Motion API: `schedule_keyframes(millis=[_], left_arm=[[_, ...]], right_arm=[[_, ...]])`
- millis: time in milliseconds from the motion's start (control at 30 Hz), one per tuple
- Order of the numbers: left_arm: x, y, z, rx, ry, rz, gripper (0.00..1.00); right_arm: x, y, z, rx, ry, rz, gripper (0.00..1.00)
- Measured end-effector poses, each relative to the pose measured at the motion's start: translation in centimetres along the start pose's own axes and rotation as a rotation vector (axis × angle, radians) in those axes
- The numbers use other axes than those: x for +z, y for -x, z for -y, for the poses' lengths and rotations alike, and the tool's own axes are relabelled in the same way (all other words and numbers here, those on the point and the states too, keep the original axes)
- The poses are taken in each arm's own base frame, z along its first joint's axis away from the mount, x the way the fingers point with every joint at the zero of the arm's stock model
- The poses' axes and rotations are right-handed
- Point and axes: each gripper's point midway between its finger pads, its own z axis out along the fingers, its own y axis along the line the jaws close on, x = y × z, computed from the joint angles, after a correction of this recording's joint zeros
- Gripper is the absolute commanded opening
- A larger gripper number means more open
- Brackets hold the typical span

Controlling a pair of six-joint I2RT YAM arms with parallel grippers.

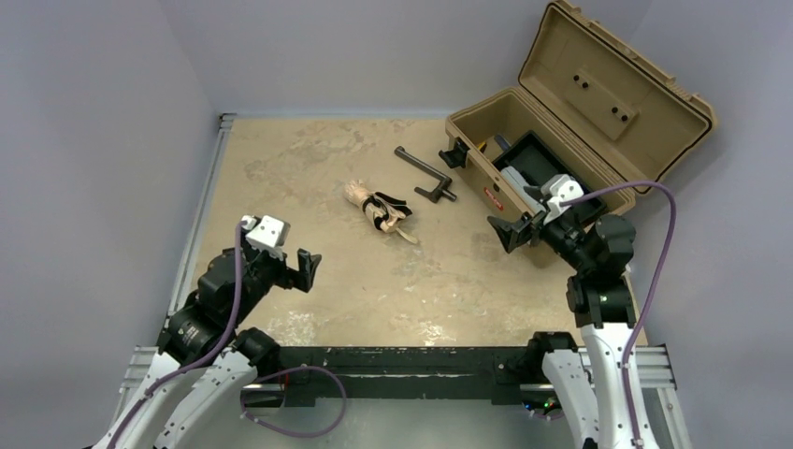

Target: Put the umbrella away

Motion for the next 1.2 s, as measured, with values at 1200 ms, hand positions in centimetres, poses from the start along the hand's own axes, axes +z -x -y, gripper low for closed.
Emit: schedule_keyframes(millis=[1200], left_arm=[[1.2,-2.4,-0.6,0.078,0.019,-0.073,1.0]], right_arm=[[-1.7,-0.9,5.6,0.17,-0.323,0.078,0.99]])
